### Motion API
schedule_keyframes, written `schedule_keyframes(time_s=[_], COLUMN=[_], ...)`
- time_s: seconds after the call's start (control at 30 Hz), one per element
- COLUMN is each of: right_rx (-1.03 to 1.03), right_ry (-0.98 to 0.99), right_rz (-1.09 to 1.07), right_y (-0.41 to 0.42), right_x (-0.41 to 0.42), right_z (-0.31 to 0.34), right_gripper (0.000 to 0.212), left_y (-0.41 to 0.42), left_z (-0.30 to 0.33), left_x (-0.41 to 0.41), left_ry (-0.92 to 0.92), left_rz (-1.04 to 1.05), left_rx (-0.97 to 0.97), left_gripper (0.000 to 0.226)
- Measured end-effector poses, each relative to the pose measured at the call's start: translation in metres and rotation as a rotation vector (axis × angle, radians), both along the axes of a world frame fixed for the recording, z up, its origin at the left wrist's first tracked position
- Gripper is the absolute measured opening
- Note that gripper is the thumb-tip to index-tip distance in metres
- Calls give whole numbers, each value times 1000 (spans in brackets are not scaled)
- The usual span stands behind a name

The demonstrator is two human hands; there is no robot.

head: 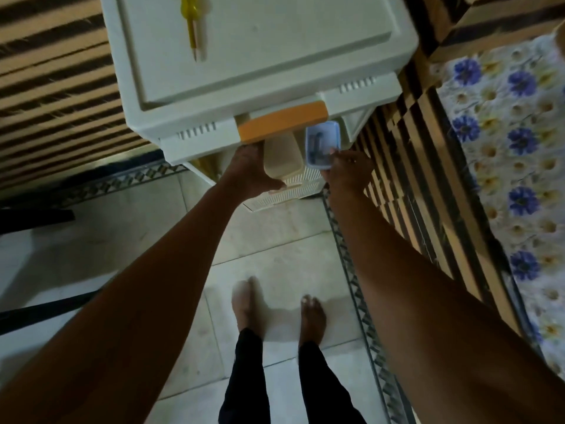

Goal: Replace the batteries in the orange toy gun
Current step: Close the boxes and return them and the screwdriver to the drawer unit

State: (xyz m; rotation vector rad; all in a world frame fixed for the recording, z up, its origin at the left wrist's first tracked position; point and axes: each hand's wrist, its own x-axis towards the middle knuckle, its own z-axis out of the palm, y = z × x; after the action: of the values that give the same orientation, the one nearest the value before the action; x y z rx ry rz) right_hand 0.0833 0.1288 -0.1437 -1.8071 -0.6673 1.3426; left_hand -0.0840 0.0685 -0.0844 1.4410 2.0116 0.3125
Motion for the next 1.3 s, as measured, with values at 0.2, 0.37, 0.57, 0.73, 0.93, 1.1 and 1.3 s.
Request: schedule_keyframes(time_s=[0.2,0.37,0.57,0.73,0.93,1.1,1.3], right_rx=[83,94,104,61,41,127,353], right_ry=[-139,-201,-211,-99,-64,-83,-122], right_rz=[12,-36,-156,-233,-203,-73,102], right_y=[15,3,9,21,22,0,-49], right_x=[0,-7,-22,-29,-24,-8,6], right_z=[-38,13,9,0,-7,3,116], right_gripper=[23,26,14,33,27,11,17], left_y=[-13,-18,-2,4,6,-17,-65], left_z=[14,-4,-2,-5,-8,-3,67], left_x=[21,28,23,19,21,31,57], left_ry=[-131,-351,-695,-713,-656,-524,-323], left_rz=[362,766,1103,1131,1065,989,752], left_rx=[164,79,100,168,212,198,193], left_gripper=[74,62,26,26,25,22,7])
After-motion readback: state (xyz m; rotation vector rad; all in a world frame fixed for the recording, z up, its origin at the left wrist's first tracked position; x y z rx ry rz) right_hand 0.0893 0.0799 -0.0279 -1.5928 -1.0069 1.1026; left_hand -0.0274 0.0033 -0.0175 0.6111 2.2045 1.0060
